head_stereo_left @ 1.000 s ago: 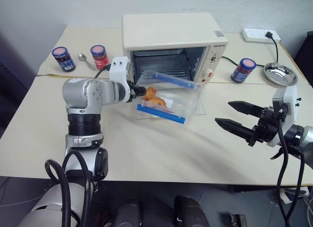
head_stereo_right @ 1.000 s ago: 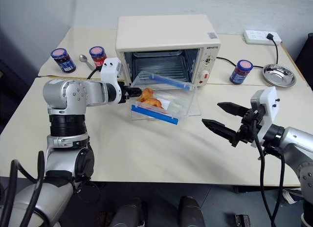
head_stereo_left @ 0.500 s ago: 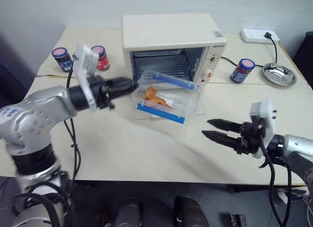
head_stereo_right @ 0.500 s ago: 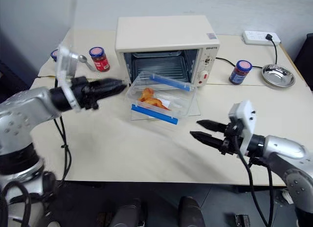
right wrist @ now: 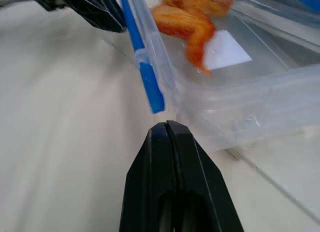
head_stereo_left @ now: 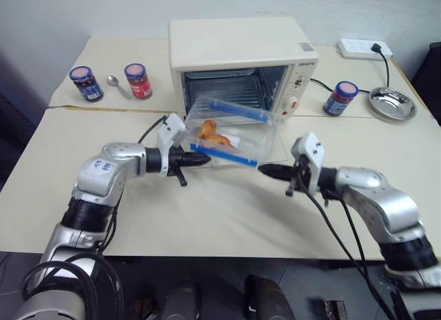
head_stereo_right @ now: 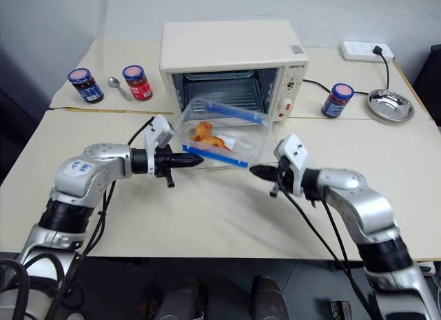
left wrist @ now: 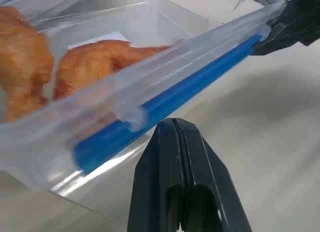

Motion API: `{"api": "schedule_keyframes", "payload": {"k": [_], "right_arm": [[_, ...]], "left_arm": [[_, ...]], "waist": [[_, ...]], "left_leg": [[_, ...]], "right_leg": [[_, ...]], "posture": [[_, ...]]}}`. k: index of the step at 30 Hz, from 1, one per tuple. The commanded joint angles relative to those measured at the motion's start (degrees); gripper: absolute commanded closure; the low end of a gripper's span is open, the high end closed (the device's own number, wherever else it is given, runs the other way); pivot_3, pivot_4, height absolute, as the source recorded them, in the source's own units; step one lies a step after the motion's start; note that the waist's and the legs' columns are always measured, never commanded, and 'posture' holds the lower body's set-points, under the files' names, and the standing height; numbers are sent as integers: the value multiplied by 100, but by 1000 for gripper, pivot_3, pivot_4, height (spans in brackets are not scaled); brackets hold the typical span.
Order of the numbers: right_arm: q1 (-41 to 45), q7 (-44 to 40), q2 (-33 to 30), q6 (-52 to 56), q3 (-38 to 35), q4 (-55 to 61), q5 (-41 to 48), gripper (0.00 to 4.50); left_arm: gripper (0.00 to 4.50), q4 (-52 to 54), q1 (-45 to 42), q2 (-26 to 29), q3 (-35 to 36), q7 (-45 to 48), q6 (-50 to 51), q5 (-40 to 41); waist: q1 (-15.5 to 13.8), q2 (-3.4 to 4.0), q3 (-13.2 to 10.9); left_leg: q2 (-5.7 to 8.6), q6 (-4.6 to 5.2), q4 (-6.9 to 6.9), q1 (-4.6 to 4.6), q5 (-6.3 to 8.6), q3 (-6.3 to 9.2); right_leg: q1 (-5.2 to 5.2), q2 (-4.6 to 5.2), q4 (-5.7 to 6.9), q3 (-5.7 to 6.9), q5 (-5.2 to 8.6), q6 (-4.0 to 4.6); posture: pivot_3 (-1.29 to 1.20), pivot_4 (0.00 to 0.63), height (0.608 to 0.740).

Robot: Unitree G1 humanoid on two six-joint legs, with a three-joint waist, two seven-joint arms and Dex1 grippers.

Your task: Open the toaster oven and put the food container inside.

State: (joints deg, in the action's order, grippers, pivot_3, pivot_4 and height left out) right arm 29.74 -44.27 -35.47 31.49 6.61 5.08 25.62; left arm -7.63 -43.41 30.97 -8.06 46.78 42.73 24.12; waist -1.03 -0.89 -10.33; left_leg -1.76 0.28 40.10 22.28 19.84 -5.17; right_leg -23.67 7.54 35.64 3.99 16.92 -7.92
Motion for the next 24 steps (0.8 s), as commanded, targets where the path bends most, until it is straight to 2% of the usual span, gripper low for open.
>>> {"api": "schedule_keyframes", "payload": {"k": [1, 8, 14, 19, 24], "right_arm": [[763, 589, 509, -780, 130, -1034, -834, 4490], [1634, 1157, 1298, -1726, 14, -2488, -1507, 4490], [2186, 1658, 1781, -2314, -316, -3345, -1651, 4490], [1603, 1156, 1608, -1924, -380, -2264, -1370, 4490], [78, 482, 797, -277, -824, 369, -163, 4490]], "left_arm": [[4500, -556, -469, -468, 168, -438, -487, -287], [4500, -1490, -1049, -902, 462, -987, -1233, -679], [4500, -2377, -1591, -1115, 909, -1588, -1850, -872], [4500, -1216, -1191, -946, 1198, -1049, -1106, -269], [4500, 866, -314, 63, 1601, -193, 256, 854]], "waist": [[24, 0, 0], [140, 0, 0], [243, 1, 0], [281, 2, 0], [276, 8, -4]], "left_leg": [[0, -1, 2, -2, -3, 0], [0, -6, -10, -1, -5, 4], [-1, -7, -12, -1, -6, 7], [-1, -9, -24, -1, -5, 10], [-5, -14, -35, 4, -2, 23]], "right_leg": [[2, 0, 1, 0, -2, -3], [-4, 1, 9, 1, -1, -2], [-4, 2, 12, 4, -1, -2], [-5, 9, 9, 26, -1, -2], [-14, 11, 10, 34, 1, 2]], "posture": [[0, 150, 740], [0, 150, 740], [0, 150, 740], [0, 150, 740], [0, 150, 740]]}}
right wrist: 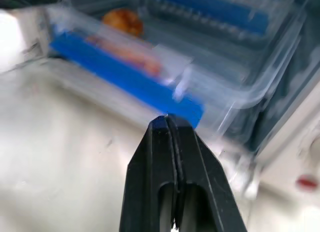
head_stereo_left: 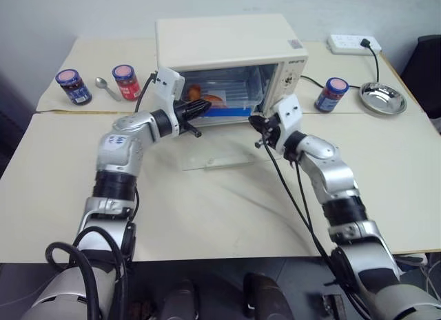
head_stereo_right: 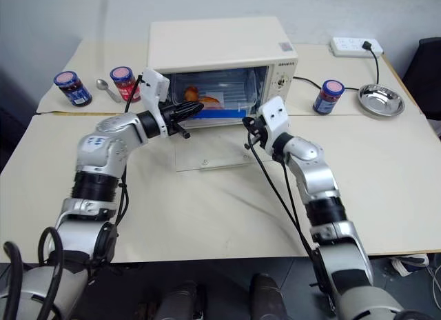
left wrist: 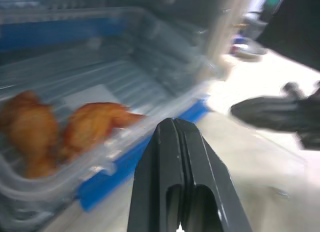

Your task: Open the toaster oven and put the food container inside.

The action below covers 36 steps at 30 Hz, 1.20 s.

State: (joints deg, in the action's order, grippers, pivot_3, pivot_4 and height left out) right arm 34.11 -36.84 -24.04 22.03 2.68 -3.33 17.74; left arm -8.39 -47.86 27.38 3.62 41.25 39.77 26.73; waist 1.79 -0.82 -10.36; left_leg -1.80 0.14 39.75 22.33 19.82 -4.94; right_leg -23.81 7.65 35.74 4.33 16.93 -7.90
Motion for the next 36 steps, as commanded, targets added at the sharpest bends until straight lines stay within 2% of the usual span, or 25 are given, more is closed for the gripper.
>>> {"api": "schedule_keyframes", "payload": {"k": [1, 3, 8, 12, 16, 23, 27, 33, 36], "right_arm": [[-649, -291, -513, 921, -539, 1614, 807, 4499], [-1288, -303, -841, 1317, -768, 2296, 1045, 4500], [-2345, -98, -1135, 1782, -1012, 3041, 1188, 4500], [-2533, 377, -853, 1587, -716, 2696, 710, 4500], [-2243, 699, -365, 1079, -359, 1885, 199, 4500], [-1171, 841, 291, 156, -51, 165, -363, 4500], [-639, 693, 352, 155, -348, 138, -137, 4500], [325, 523, -229, 1159, -1403, 1017, 1024, 4500], [569, 246, -847, 1771, -1824, 1237, 1536, 4500]], "left_arm": [[4322, 1198, 265, 654, 548, 454, 772, 773], [3938, 1695, 580, 1171, 816, 777, 1106, 1131], [2478, 2391, 1076, 2112, 1280, 1295, 1595, 1800], [1226, 2639, 1360, 2620, 1497, 1556, 1670, 2027], [25, 2652, 1419, 2777, 1589, 1525, 1637, 2152], [8, 2643, 1441, 2794, 1576, 1346, 1399, 2051], [8, 2578, 1455, 2822, 1614, 1283, 1285, 2030], [8, 2456, 1615, 2873, 1726, 1211, 1158, 1950], [8, 2316, 1649, 2893, 1777, 1168, 1045, 1886]], "waist": [[-14, 2, -1], [-23, 2, -2], [-42, 2, -1], [-61, 2, -1], [-41, 3, -2], [-18, 4, -2], [-24, 5, -3], [-26, 15, -9], [-37, 15, -9]], "left_leg": [[0, -1, 3, -1, 1, 2], [-1, 0, 21, -1, 1, -4], [-4, -1, 21, -24, 1, -2], [-1, 0, 22, -22, 2, -6], [-2, -1, 19, -23, 2, -9], [-2, -1, 19, -23, 2, -15], [-3, -2, 17, -20, 2, -13], [-2, -1, 18, -16, 2, -12], [-4, -1, 16, -16, 3, -10]], "right_leg": [[2, -1, 1, 3, 0, 0], [6, 0, 2, 0, 0, 1], [30, -2, 2, -3, 2, 4], [26, -1, 2, -9, 2, 4], [23, -3, 3, -10, 4, 8], [17, -5, 6, -15, 4, 8], [13, -5, 10, -14, 5, 10], [10, -3, 9, -14, 5, 10], [11, -3, 9, -12, 5, 10]], "posture": [[0, 150, 740], [0, 150, 740], [0, 150, 740], [0, 150, 740], [0, 150, 740], [0, 150, 740], [0, 150, 740], [0, 150, 740], [0, 150, 740]]}}
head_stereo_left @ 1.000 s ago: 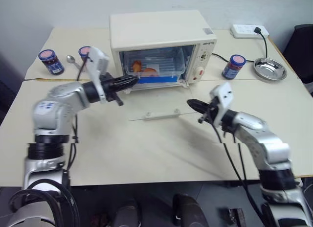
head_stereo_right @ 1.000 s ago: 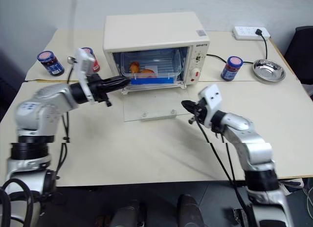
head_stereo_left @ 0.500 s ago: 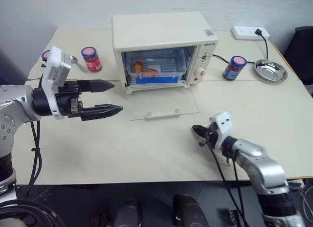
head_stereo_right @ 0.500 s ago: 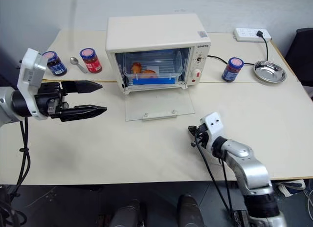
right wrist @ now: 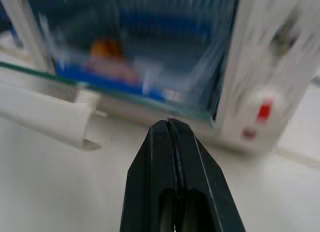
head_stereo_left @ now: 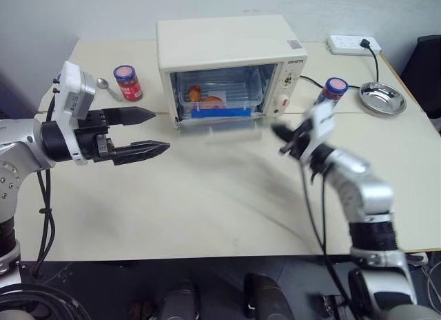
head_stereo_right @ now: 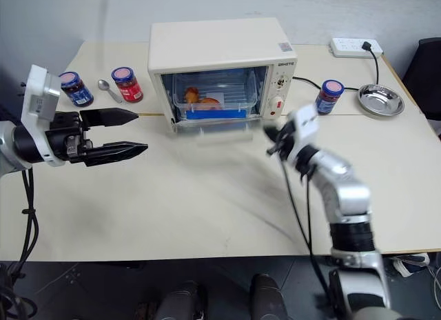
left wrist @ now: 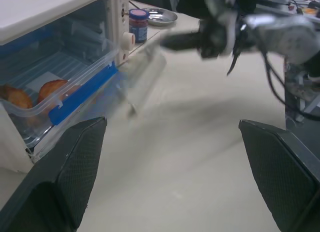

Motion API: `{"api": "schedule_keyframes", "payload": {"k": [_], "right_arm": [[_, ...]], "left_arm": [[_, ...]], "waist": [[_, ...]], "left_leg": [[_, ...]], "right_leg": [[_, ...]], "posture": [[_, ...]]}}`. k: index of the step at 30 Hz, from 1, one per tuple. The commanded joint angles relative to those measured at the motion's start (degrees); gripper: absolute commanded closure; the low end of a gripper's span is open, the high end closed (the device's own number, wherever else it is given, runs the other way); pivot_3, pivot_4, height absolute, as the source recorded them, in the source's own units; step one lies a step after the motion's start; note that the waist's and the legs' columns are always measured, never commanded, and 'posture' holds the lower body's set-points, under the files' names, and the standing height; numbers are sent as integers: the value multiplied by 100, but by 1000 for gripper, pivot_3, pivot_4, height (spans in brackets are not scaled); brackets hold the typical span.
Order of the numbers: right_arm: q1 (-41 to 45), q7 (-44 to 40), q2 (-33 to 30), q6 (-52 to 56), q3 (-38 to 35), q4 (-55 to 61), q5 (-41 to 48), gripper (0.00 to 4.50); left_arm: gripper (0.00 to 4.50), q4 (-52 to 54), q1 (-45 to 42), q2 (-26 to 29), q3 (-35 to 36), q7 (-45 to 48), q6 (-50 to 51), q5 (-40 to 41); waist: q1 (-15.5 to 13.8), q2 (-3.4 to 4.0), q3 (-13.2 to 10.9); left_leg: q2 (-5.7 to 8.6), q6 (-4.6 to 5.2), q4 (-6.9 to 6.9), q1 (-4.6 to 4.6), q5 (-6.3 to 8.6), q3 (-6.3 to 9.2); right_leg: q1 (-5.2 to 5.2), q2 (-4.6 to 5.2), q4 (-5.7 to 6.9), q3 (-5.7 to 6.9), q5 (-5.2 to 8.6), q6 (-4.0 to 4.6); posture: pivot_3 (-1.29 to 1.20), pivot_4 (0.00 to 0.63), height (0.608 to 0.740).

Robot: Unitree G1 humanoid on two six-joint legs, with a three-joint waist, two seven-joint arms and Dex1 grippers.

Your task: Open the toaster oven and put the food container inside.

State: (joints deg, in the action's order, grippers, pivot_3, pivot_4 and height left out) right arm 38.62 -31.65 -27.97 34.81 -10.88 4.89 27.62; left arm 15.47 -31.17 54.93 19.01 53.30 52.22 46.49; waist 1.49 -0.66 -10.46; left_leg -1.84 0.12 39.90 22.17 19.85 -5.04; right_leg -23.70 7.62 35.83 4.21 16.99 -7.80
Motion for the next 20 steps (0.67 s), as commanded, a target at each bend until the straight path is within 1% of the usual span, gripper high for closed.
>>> {"api": "schedule_keyframes", "payload": {"k": [1, 3, 5, 7, 8, 9, 12, 15, 16, 20], "right_arm": [[121, -368, -653, 646, -543, 442, 646, 4500], [11, -661, -1122, 965, -690, 498, 876, 4118], [-310, -1174, -1709, 1209, -883, 531, 1092, 3626], [-752, -1758, -2262, 1294, -1058, 612, 1256, 2954], [-983, -2042, -2498, 1333, -1173, 675, 1364, 2550], [-1181, -2284, -2684, 1344, -1292, 725, 1463, 2248], [-1556, -2615, -3014, 1343, -1566, 758, 1626, 1178], [-1712, -2627, -3112, 1423, -1821, 740, 1744, 134], [-1747, -2627, -3118, 1429, -1876, 759, 1785, 27], [-1891, -2577, -3052, 1279, -1861, 915, 1745, 27]], "left_arm": [[8, -119, -22, 142, 249, -47, -230, -105], [0, -218, -15, 170, 269, -42, -285, -149], [0, -325, 35, 248, 304, 40, -365, -198], [0, -427, 94, 342, 335, 137, -454, -260], [0, -485, 119, 390, 347, 183, -503, -291], [0, -534, 139, 433, 354, 217, -547, -315], [0, -617, 230, 552, 397, 356, -660, -361], [0, -650, 325, 655, 480, 468, -728, -373], [0, -644, 355, 677, 513, 490, -732, -365], [0, -586, 515, 709, 570, 524, -809, -403]], "waist": [[-18, -2, 1], [-26, -3, 2], [-41, -3, 2], [-76, -3, 1], [-102, -2, 1], [-117, -2, 1], [-115, -2, 1], [-127, -2, 1], [-131, -2, 1], [-138, -2, 1]], "left_leg": [[0, 0, -1, 0, 1, 2], [1, 2, -1, 0, 3, 3], [3, 7, -1, 1, 6, -3], [3, 11, -1, 1, 8, -7], [3, 14, -1, 1, 10, -10], [3, 15, -1, 1, 10, -13], [1, 16, 1, -3, 11, -22], [-1, 15, 4, -7, 10, -25], [-1, 15, 5, -7, 10, -25], [-1, 15, 4, -6, 12, -24]], "right_leg": [[0, 0, 0, 2, 1, 1], [3, 0, -2, 4, 1, 2], [2, 2, -4, 1, 1, 2], [2, 2, -8, 0, 1, 2], [1, 2, -9, -1, 1, 2], [1, 2, -10, -3, 1, 1], [1, 1, -12, -8, 0, 0], [2, 0, -8, -12, 0, -1], [2, 0, -8, -12, 0, -1], [1, 1, -8, -14, 0, -1]], "posture": [[0, 150, 740], [0, 150, 740], [0, 150, 740], [0, 150, 740], [0, 150, 740], [0, 150, 740], [0, 150, 740], [0, 150, 740], [0, 150, 740], [0, 150, 740]]}}
